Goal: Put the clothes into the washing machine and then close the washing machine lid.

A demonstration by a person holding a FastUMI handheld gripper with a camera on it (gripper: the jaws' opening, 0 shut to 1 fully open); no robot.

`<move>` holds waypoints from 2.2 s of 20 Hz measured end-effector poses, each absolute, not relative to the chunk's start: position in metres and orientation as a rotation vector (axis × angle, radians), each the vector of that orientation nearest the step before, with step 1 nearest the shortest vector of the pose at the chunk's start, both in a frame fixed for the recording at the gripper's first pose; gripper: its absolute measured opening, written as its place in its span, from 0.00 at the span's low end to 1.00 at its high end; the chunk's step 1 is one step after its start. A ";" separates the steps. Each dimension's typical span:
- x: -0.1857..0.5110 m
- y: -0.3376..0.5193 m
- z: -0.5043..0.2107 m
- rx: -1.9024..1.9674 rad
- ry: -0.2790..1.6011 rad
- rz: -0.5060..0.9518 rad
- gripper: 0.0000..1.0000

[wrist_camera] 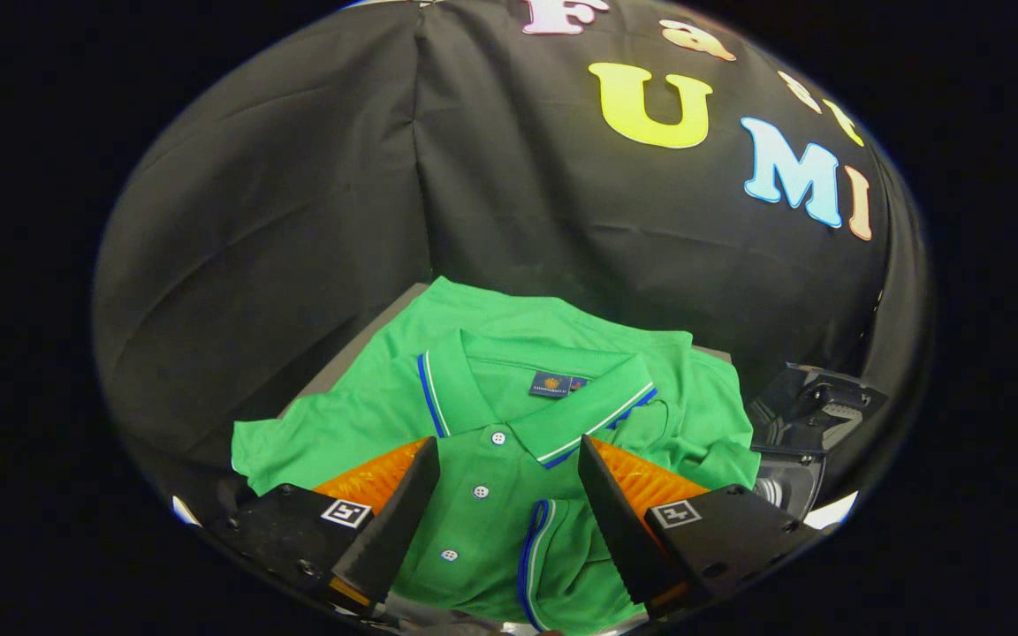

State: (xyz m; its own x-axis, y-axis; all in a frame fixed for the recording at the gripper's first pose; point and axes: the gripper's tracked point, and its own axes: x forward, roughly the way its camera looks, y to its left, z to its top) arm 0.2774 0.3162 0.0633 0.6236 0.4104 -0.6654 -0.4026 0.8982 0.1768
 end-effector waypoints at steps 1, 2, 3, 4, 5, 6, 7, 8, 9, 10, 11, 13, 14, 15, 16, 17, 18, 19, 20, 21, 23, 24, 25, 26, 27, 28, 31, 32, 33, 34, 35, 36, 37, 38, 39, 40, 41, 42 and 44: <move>0.277 0.316 0.058 0.008 0.782 0.468 0.99; 0.275 0.316 0.052 0.011 0.797 0.467 0.99; 0.275 0.316 0.047 0.014 0.811 0.467 0.99; 0.274 0.316 0.043 0.014 0.825 0.465 0.99; 0.273 0.316 0.040 0.008 0.832 0.467 0.99; 0.274 0.317 0.042 -0.002 0.818 0.471 0.99; 0.273 0.317 0.042 -0.017 0.826 0.476 0.98; 0.272 0.317 0.040 -0.026 0.826 0.481 0.98; 0.272 0.317 0.040 -0.031 0.837 0.484 0.99; 0.271 0.318 0.039 -0.034 0.841 0.487 0.98; 0.272 0.319 0.039 -0.043 0.845 0.493 0.99; 0.271 0.319 0.040 -0.074 0.838 0.510 0.99; 0.270 0.320 0.038 -0.081 0.834 0.517 0.98; 0.265 0.324 0.040 -0.067 0.841 0.548 0.99; 0.267 0.326 0.040 -0.068 0.833 0.554 0.87; 0.268 0.326 0.036 -0.078 0.855 0.560 0.75; 0.266 0.328 0.039 -0.067 0.854 0.573 0.63; 0.265 0.331 0.038 -0.064 0.866 0.580 0.51; 0.265 0.329 0.037 -0.064 0.865 0.573 0.39; 0.265 0.328 0.039 -0.078 0.857 0.574 0.27; 0.262 0.331 0.042 -0.122 0.830 0.584 0.19; 0.265 0.332 0.040 -0.151 0.790 0.608 0.10; 0.266 0.330 0.040 -0.162 0.779 0.613 0.02; 0.261 0.331 0.040 -0.154 0.782 0.614 0.02; 0.262 0.332 0.039 -0.126 0.788 0.606 0.02; 0.262 0.332 0.040 -0.102 0.797 0.600 0.02; 0.265 0.332 0.043 -0.083 0.761 0.609 0.02; 0.264 0.332 0.043 -0.079 0.745 0.611 0.02; 0.263 0.332 0.043 -0.079 0.734 0.610 0.02; 0.263 0.331 0.045 -0.077 0.729 0.610 0.01; 0.263 0.331 0.048 -0.073 0.719 0.607 0.01; 0.264 0.330 0.052 -0.069 0.705 0.607 0.01; 0.263 0.328 0.056 -0.063 0.693 0.606 0.01; 0.264 0.327 0.063 -0.050 0.679 0.603 0.02; 0.264 0.326 0.069 -0.033 0.664 0.600 0.01; 0.265 0.324 0.077 -0.020 0.653 0.599 0.01; 0.266 0.322 0.086 -0.009 0.640 0.596 0.01; 0.268 0.317 0.095 0.001 0.624 0.591 0.01; 0.267 0.304 0.109 0.037 0.600 0.583 0.01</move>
State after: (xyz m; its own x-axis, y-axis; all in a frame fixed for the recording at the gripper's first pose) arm 0.2668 0.3041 0.1092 0.6701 0.5274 -0.5223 -0.5062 0.8394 0.1981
